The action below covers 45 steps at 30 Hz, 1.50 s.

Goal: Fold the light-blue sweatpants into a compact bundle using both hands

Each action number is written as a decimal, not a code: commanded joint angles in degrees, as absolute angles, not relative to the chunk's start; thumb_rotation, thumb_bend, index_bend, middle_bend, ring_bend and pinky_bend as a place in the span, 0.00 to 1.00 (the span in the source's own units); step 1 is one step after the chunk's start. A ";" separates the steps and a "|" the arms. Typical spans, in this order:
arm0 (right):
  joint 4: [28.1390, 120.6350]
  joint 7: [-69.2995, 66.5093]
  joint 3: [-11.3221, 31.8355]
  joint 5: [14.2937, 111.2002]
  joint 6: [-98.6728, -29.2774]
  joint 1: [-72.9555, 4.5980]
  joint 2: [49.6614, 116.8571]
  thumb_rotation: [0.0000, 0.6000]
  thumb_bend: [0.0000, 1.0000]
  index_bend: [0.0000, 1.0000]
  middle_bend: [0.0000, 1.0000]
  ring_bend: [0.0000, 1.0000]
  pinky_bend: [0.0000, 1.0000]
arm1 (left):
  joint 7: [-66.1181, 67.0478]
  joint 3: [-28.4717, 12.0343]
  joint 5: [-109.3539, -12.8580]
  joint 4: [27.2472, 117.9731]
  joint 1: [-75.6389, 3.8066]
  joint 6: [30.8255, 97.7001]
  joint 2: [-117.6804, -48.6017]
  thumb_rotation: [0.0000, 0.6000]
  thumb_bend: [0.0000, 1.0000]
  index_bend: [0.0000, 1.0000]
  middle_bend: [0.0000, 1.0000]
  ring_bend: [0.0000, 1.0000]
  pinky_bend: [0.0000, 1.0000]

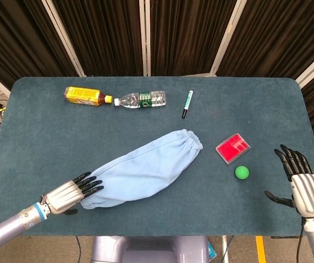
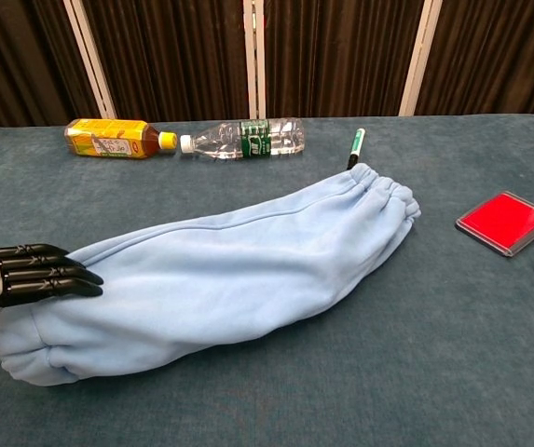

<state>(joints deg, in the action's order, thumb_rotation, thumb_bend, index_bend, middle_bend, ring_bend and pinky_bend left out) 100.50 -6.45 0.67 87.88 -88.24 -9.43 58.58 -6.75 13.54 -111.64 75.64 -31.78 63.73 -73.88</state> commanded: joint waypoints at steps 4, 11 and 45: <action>100.74 -6.49 0.98 88.68 -88.22 -9.04 58.59 1.00 0.00 0.00 0.00 0.00 0.00 | -6.19 12.56 -110.33 71.80 -30.76 65.69 -77.07 1.00 0.21 0.00 0.00 0.00 0.00; 100.61 -6.80 1.44 88.93 -88.14 -8.66 58.52 1.00 0.00 0.00 0.00 0.00 0.00 | -6.28 12.13 -109.89 69.75 -30.85 66.71 -79.01 1.00 0.21 0.00 0.00 0.00 0.00; 100.57 -8.22 2.63 89.82 -86.44 -7.98 58.60 1.00 0.00 0.00 0.00 0.00 0.00 | -7.23 11.73 -109.37 60.38 -32.37 68.95 -86.79 1.00 0.18 0.00 0.00 0.00 0.00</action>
<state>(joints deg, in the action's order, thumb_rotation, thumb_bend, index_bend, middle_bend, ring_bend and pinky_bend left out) 100.59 -8.20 2.63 89.81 -86.46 -7.99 58.62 -7.12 11.84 -109.46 60.31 -32.28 68.86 -86.68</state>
